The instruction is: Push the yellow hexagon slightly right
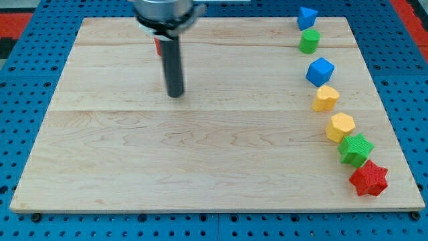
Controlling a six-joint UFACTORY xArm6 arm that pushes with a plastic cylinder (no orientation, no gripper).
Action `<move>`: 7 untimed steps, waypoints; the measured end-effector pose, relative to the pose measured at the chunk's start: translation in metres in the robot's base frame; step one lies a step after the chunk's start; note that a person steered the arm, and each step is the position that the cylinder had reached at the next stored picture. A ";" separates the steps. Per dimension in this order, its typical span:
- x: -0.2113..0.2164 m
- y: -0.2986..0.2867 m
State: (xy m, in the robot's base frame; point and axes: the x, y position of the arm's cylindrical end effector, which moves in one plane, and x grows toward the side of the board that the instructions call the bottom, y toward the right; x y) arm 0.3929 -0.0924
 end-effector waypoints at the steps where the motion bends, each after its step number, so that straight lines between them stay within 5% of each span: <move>1: -0.008 -0.030; 4: 0.005 -0.032; 6: 0.117 0.075; 7: 0.104 0.163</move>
State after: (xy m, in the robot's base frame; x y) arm 0.4968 0.0703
